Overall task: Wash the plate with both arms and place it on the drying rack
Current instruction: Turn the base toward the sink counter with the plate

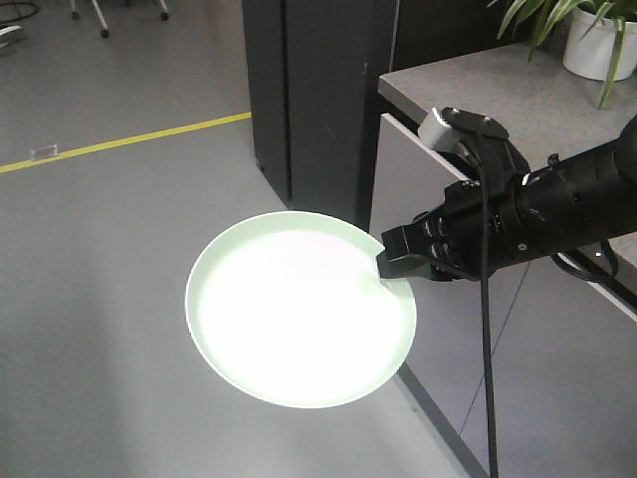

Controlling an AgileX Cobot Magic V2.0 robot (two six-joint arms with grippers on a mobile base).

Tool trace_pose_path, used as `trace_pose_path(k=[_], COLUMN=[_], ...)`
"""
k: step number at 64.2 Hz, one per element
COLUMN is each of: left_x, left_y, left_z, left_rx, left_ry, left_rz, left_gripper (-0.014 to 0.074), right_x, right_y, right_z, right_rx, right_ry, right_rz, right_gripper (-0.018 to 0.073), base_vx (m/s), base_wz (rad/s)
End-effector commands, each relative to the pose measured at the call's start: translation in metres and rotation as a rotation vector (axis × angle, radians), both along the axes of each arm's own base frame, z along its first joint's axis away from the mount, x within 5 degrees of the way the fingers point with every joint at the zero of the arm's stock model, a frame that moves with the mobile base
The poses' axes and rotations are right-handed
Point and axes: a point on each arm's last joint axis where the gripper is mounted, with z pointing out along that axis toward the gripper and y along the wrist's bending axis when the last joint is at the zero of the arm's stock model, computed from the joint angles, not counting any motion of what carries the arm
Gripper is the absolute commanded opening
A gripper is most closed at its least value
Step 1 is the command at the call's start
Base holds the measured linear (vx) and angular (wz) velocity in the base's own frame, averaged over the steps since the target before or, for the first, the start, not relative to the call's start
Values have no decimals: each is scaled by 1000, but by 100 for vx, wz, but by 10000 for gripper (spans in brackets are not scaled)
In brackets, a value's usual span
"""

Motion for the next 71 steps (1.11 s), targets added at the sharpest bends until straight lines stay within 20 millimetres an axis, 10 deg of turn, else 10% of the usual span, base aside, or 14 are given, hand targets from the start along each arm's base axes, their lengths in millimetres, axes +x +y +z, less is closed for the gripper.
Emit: trace_pose_path(k=[1, 71], left_x=[-3, -3], left_y=[0, 0], left_z=[17, 17], left_rx=[-4, -4], left_ry=[-117, -117], left_rz=[2, 2], left_gripper=[-7, -7], right_x=[-3, -3], right_y=[-1, -1], right_z=[20, 20], right_rx=[57, 57], right_ry=[-70, -70], right_rz=[-21, -21], right_gripper=[-7, -7], base_vx=[9, 9], base_wz=[-35, -35])
